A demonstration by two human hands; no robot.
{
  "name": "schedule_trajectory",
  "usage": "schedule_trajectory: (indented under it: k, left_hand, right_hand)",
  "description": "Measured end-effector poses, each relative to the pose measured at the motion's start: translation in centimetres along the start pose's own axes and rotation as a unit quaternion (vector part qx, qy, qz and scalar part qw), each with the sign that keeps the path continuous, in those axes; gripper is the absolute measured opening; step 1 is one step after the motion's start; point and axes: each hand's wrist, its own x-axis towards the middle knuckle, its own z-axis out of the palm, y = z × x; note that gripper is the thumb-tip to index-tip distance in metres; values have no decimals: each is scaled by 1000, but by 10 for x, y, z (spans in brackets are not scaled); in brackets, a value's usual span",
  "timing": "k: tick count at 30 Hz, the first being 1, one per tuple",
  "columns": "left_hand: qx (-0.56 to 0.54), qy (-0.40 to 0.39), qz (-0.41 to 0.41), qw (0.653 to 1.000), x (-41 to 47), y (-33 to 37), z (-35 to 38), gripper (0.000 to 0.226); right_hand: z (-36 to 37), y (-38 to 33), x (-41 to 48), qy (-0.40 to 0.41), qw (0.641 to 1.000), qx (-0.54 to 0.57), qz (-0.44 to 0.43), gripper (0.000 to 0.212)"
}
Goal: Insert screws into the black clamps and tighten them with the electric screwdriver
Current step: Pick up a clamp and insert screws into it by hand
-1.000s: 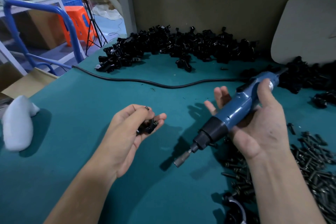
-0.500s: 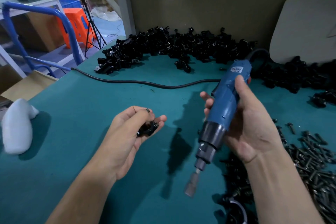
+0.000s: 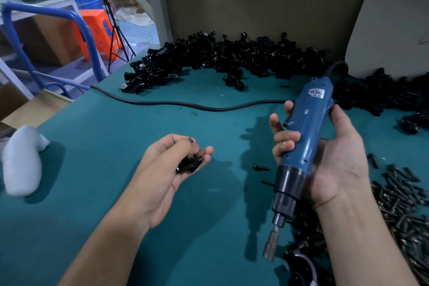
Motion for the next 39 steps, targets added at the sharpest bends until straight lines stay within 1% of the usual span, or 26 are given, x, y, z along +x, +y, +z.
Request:
schedule_trajectory:
  k: [10,18,25,30,35,37,39]
  left_hand:
    - [8,-1,-2,1000,-1,0,1,16]
    - [25,-7,-3,1000,-3,1,3,11]
    - [34,-9,2,999,-3,1,3,10]
    - [39,-13,4,999,-4,1,3,8]
    - [43,-17,2,999,-3,1,2,8]
    - [44,-16,1,999,-3,1,2,8]
    - [47,-17,2,999,-3,0,2,9]
  right_hand:
    - [-1,2,4,46,998,-32,-7,63]
    - [-1,2,4,67,997,-43,5,69]
    - [0,2,4,38,999,-9,7,72]
    - [1,2,3,32,999,9,8,74]
    - [2,1,1,18,1000,18,1,70]
    - [2,0,1,13,1000,27,6,70]
    - [2,-1,1,9,999,41,15,66]
